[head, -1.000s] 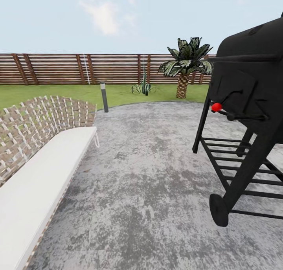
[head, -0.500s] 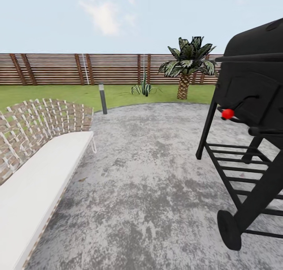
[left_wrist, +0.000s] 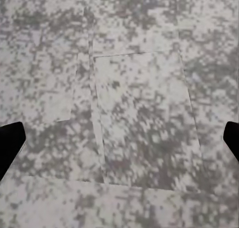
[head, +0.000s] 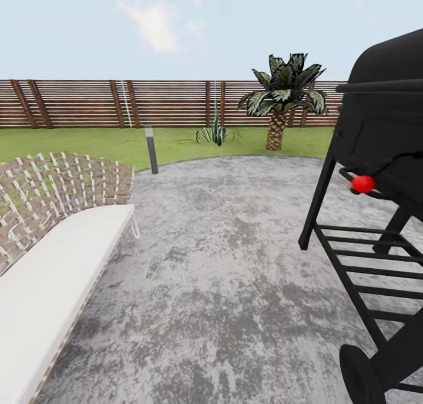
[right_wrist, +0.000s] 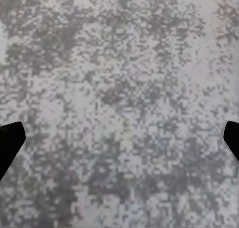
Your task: Pick up the pesticide atomizer in the garden and spray insectifuge to fully cover both potted plants in the garden.
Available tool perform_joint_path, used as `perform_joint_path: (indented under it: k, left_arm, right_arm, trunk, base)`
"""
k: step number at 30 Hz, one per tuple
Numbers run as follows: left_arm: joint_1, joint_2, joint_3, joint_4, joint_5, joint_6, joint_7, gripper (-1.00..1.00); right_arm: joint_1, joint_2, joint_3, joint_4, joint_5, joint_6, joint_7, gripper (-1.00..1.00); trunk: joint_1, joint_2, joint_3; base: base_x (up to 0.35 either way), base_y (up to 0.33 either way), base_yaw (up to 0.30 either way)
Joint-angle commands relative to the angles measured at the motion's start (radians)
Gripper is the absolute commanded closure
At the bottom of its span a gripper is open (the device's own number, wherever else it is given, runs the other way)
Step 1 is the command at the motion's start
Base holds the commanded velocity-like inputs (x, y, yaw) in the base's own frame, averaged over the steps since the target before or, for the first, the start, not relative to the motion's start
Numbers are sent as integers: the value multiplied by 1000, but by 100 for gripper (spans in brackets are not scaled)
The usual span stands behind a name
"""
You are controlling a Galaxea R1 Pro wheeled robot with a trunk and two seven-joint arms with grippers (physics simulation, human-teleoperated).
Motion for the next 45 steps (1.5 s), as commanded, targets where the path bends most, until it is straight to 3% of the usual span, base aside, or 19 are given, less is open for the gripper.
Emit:
perform_joint_path:
  k: [1, 45]
  left_arm:
    - [-1, 0, 1, 1, 4, -3, 0, -100]
    - [-1, 0, 1, 1, 4, -3, 0, -100]
  right_arm:
    - [0, 0, -1, 1, 0, -3, -1, -100]
    - [0, 0, -1, -1, 0, -4, -1, -100]
  trunk:
    - [0, 0, -1]
    - [0, 0, -1]
  base:
    - [336, 0, 0]
    - [336, 0, 0]
